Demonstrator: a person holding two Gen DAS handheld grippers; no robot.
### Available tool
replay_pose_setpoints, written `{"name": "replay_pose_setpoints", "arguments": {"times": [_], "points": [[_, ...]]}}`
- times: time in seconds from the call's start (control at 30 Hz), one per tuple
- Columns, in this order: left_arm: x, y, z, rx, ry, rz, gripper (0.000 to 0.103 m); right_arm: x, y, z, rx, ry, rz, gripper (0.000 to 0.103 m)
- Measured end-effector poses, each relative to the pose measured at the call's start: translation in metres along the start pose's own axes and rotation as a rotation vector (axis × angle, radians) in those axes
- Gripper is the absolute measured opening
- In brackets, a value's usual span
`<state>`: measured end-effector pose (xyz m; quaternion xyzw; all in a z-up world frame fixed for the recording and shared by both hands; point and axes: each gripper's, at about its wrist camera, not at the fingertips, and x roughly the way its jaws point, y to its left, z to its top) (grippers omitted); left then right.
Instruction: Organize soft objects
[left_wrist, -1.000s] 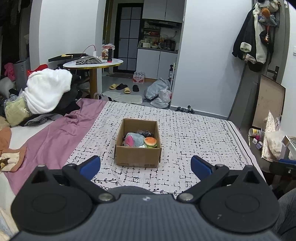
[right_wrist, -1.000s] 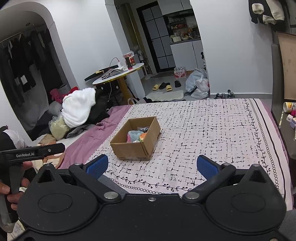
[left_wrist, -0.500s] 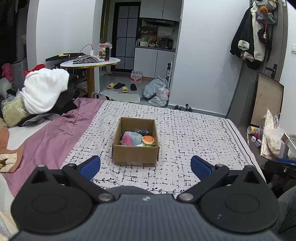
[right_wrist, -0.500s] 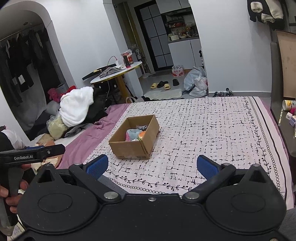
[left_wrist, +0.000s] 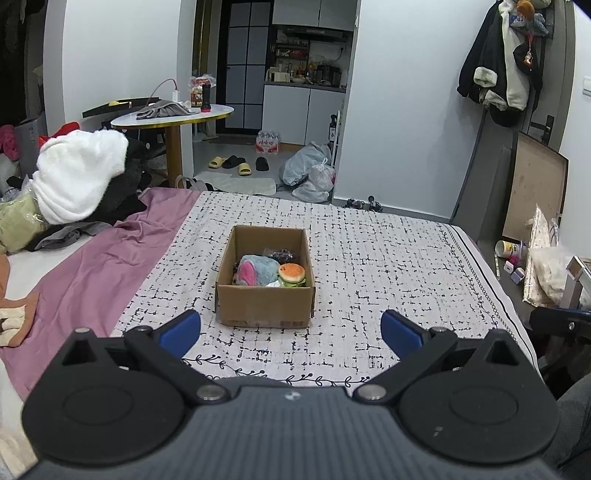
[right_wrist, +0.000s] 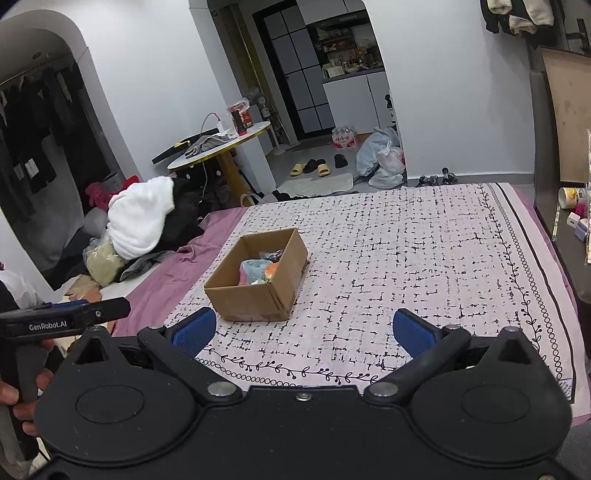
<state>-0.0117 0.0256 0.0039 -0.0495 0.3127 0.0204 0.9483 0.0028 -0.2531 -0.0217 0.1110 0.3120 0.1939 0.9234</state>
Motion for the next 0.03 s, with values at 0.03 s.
{"name": "replay_pose_setpoints", "arguments": {"times": [0.03], "points": [[0.0031,0.0002,0.0003,0.001,0.004,-0.002,0.103,0.0029,-0.0008,0.0006,0.004,0.003,0.001,0.103]]}}
